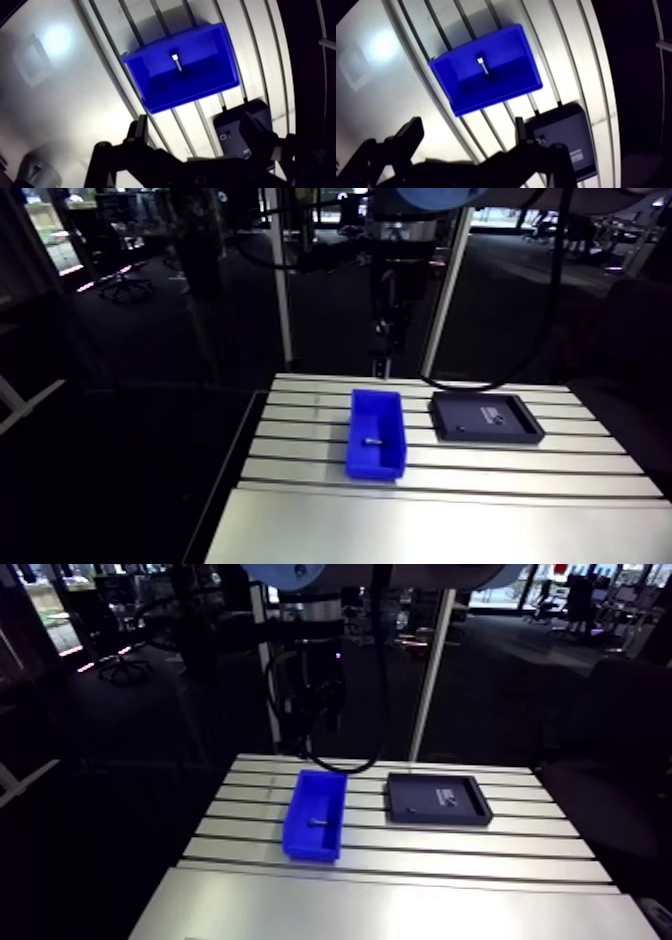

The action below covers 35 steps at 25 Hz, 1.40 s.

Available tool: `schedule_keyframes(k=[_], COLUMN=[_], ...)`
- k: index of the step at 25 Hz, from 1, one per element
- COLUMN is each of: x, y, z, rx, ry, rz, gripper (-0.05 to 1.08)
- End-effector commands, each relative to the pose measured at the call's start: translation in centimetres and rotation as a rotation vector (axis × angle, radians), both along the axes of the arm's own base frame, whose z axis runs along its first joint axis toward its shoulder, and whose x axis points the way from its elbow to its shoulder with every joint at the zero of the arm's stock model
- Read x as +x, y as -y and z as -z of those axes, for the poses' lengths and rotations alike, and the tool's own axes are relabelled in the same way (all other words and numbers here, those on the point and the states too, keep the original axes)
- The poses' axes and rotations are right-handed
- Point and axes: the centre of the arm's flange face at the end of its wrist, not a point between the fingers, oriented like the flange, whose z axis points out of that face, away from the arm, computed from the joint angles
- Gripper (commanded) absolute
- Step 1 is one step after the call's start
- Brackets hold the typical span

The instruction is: Pick up the M10 bolt from the tray and put it into the blue bin.

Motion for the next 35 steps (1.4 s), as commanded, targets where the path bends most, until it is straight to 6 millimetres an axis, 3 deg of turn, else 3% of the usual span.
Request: schedule_keyframes(k=[1,9,15,25,35], x=[-0.4,0.4,1.5,2.1,2.3], y=[-2.0,-5.7,-6.0,-6.1,-6.0], z=[-7.6,-12.6,-14.6,-16.2,-16.4], rx=[0.014,0.03,0.029,0.023,0.024], ry=[-0.048,-0.076,-0.101,-0.118,-0.122], rz=[0.473,0.922,1.073,1.099,1.118], gripper=[0.01,0.01,0.01,0.01,0.01])
